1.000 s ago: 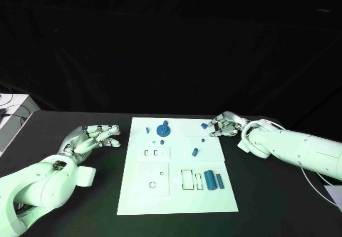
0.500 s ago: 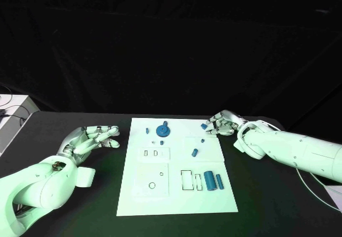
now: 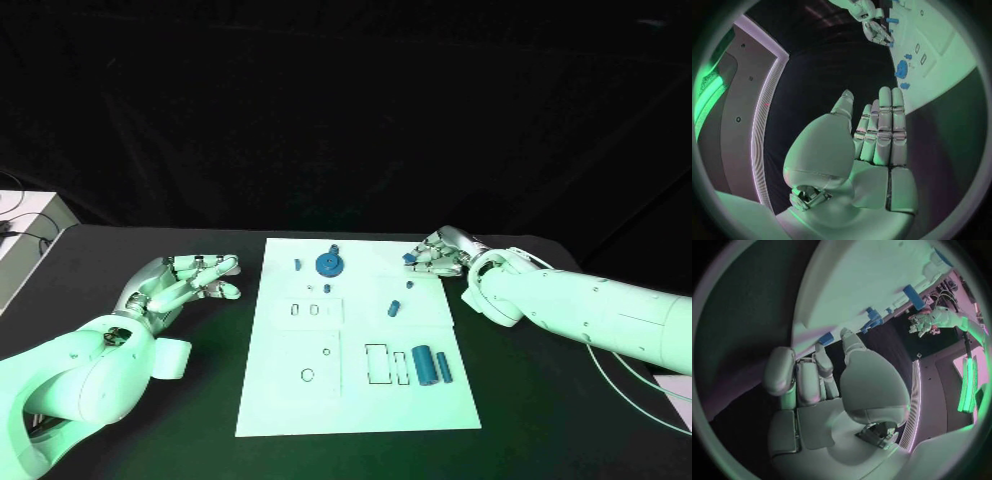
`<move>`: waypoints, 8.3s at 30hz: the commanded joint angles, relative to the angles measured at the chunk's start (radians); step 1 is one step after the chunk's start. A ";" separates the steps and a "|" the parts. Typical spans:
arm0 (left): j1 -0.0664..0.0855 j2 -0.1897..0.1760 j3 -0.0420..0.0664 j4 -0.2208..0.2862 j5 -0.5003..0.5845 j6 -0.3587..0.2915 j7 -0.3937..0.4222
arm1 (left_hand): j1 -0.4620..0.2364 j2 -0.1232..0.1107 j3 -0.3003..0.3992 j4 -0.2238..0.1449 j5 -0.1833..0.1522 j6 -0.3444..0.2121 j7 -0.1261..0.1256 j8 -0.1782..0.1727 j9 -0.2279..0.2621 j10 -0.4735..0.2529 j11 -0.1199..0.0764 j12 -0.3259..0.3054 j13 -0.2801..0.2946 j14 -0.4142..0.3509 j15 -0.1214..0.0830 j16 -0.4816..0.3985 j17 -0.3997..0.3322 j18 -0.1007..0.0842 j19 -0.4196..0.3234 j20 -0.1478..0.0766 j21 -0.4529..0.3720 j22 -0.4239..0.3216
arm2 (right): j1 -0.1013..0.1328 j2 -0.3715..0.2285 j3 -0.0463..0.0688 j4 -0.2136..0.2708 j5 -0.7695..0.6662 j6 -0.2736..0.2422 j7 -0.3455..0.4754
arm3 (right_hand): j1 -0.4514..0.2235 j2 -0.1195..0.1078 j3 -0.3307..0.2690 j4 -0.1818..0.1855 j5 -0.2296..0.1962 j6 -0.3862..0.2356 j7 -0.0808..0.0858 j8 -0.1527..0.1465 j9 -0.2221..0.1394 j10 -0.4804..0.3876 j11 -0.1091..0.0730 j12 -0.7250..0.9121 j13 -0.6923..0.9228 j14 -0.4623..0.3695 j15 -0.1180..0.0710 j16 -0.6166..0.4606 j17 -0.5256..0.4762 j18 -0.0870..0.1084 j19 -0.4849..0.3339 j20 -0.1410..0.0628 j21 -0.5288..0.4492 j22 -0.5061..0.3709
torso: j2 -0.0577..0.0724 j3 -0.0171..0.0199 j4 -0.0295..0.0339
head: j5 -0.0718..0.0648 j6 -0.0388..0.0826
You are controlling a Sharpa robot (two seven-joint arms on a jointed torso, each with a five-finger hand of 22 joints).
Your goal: Assemble the parts on the task board
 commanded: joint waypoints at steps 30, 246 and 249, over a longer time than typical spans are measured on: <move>0.000 0.000 0.001 0.003 -0.005 0.021 0.001 | 0.005 0.004 0.000 -0.004 -0.007 0.003 0.000 0.001 0.001 0.001 0.001 0.001 0.000 -0.001 0.001 0.005 0.001 0.002 -0.007 -0.001 0.005 -0.001 | -0.013 0.005 -0.002 0.028 -0.135 -0.054 -0.065 | 0.146 0.052 0.116 -0.197 0.138 0.015 0.011 -0.013 0.002 -0.007 -0.009 -0.014 0.010 0.000 -0.007 0.012 0.019 -0.001 0.073 -0.017 0.029 0.141 | 0.000 0.0011 0.0001 | -0.001 -0.001; 0.001 0.181 -0.017 -0.030 -0.681 0.197 -0.306 | -0.071 -0.031 0.626 0.004 -0.012 0.019 -0.079 0.000 0.000 -0.058 -0.126 0.693 0.390 0.073 -0.112 0.795 0.584 0.066 -0.022 -0.104 0.647 0.459 | 0.119 0.055 -0.018 0.613 -0.472 0.225 -0.434 | 0.082 0.048 0.145 -0.150 0.165 0.034 0.002 -0.027 -0.008 0.015 -0.015 -0.023 0.017 0.005 -0.011 0.002 0.042 -0.005 0.074 -0.021 0.043 0.144 | -0.005 -0.0011 0.0032 | 0.070 -0.050; 0.001 0.180 -0.017 -0.030 -0.681 0.196 -0.306 | -0.071 -0.031 0.626 0.004 -0.012 0.019 -0.079 0.000 0.000 -0.058 -0.126 0.693 0.390 0.073 -0.112 0.795 0.584 0.066 -0.022 -0.104 0.647 0.459 | 0.119 0.055 -0.018 0.609 -0.473 0.230 -0.435 | 0.082 0.048 0.145 -0.150 0.165 0.034 0.002 -0.027 -0.008 0.015 -0.015 -0.023 0.017 0.005 -0.011 0.002 0.042 -0.005 0.074 -0.021 0.043 0.144 | -0.005 -0.0013 0.0024 | 0.069 -0.050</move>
